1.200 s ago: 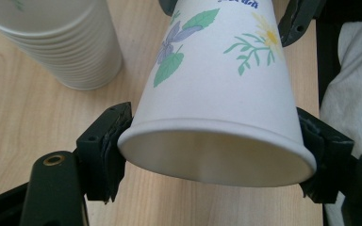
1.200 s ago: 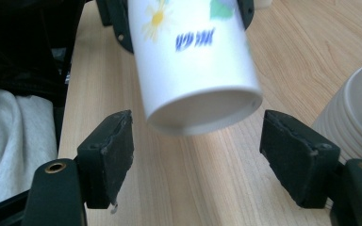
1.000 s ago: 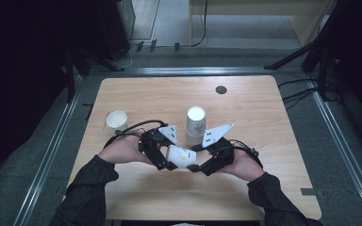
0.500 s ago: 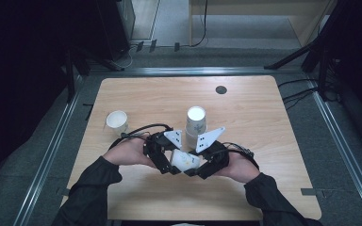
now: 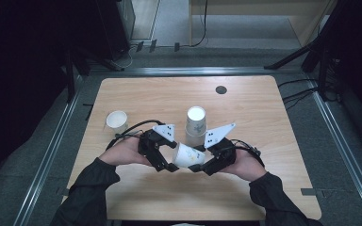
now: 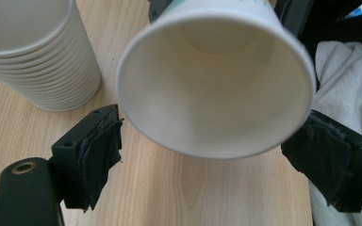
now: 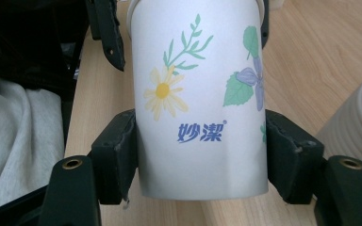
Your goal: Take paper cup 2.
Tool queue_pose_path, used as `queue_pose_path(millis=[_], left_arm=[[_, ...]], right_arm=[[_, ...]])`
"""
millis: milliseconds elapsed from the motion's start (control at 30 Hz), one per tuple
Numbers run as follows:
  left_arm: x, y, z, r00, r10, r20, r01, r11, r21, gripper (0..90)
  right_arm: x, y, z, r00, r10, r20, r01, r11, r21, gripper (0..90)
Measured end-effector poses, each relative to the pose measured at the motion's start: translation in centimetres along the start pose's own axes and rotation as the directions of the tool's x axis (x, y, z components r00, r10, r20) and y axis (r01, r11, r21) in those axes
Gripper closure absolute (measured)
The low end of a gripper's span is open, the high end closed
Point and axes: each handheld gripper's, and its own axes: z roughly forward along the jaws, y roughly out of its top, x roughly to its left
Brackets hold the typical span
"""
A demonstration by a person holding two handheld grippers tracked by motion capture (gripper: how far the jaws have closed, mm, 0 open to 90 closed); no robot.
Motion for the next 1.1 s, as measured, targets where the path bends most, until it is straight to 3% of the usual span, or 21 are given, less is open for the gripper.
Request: queue_pose_path(millis=[233, 367, 600, 733, 1100], left_arm=[[-0.08, -0.47, 0.15, 0.9993, -0.035, 0.014, 0.036, 0.9976, -0.059, 12.9], [-0.08, -0.32, 0.18, 0.9971, -0.061, 0.046, 0.066, 0.9889, -0.133, 13.0], [-0.04, -0.14, 0.45, 0.9959, -0.073, 0.053, 0.081, 0.9806, -0.178, 14.2], [-0.08, -0.11, 0.44, 0.9969, -0.067, 0.042, 0.073, 0.9808, -0.181, 21.3], [0.02, -0.19, 0.47, 0.9967, -0.065, 0.048, 0.072, 0.9824, -0.173, 23.4]], right_arm=[[0.14, 0.08, -0.92, 1.0, 0.002, 0.008, -0.002, 0.999, -0.036, 33.9], [0.04, 0.12, -1.14, 0.9999, 0.013, 0.004, -0.013, 0.998, -0.055, 33.9], [0.04, 0.16, -0.99, 0.9999, 0.014, -0.009, -0.014, 0.998, -0.063, 34.0], [0.04, 0.19, -0.81, 0.9996, 0.021, -0.017, -0.022, 0.998, -0.057, 33.9], [0.05, 0.18, -0.72, 0.9998, 0.017, -0.013, -0.017, 0.999, -0.05, 34.5]])
